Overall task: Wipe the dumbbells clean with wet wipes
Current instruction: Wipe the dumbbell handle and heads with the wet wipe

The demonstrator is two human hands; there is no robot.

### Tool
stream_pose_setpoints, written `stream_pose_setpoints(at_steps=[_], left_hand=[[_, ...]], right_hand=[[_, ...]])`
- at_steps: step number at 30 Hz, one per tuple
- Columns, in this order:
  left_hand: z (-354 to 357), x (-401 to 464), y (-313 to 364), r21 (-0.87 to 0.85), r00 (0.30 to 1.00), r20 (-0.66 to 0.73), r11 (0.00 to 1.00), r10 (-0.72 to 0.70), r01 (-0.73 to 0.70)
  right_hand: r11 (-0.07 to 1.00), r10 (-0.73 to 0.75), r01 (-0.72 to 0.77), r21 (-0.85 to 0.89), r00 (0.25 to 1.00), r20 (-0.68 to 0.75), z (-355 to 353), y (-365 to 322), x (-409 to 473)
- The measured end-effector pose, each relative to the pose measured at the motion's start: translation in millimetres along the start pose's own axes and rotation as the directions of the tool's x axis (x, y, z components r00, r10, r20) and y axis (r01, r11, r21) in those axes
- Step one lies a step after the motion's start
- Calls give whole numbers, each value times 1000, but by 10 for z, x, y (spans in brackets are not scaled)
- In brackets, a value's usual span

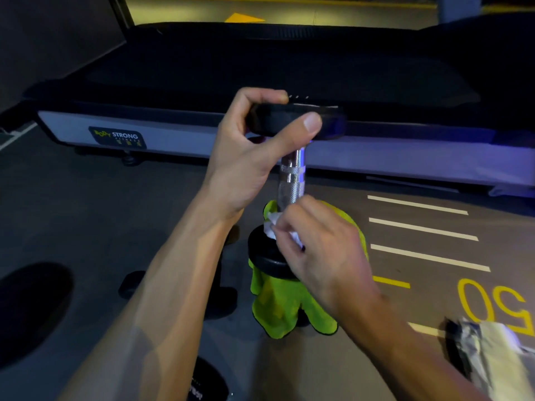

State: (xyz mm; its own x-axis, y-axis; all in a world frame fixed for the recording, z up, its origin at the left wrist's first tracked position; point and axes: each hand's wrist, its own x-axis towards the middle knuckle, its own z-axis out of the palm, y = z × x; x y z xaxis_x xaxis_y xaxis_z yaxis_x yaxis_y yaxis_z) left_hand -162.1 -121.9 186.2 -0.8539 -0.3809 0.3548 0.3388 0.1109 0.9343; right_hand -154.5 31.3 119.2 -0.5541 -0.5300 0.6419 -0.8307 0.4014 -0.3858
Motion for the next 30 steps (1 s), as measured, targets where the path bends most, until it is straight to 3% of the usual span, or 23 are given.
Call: stream_pose_setpoints(at_steps=[2, 6, 8, 12, 15, 20, 24, 28, 30], left_hand=[[-20, -26, -20, 15, 1000, -5, 1000, 14, -14], [-27, -47, 9, -5, 1000, 10, 1000, 18, -18], [-34, -45, 16, -14, 1000, 8, 1000, 18, -18], [-75, -35, -16, -68, 1000, 11, 997, 22, -22], [-95, -19, -37, -93, 999, 33, 995, 27, -24], [-77, 18, -49, -112, 998, 56, 994, 24, -18], [-69, 35, -62, -140, 998, 55, 990, 5, 2], [-105, 50, -94, -159, 999, 30, 987, -11, 15], [-128, 52, -99, -152, 999, 49, 988, -9, 17]], right_hand=[[1000, -8, 8, 0, 1000, -6, -17, 5, 29], [1000, 11, -14, -18, 988, -152, -102, -8, 286], [998, 43, -35, 50, 987, -156, -94, 6, 259], [956, 146, -140, 259, 989, -5, -55, 159, -41], [848, 261, -309, 432, 951, 167, -175, 304, -227], [699, 356, -486, 525, 872, 335, -246, 374, -261], [726, 382, -455, 515, 890, 247, -135, 230, -54], [763, 428, -329, 556, 902, -53, -160, 127, 272], [725, 474, -321, 609, 875, -103, -158, 150, 322]])
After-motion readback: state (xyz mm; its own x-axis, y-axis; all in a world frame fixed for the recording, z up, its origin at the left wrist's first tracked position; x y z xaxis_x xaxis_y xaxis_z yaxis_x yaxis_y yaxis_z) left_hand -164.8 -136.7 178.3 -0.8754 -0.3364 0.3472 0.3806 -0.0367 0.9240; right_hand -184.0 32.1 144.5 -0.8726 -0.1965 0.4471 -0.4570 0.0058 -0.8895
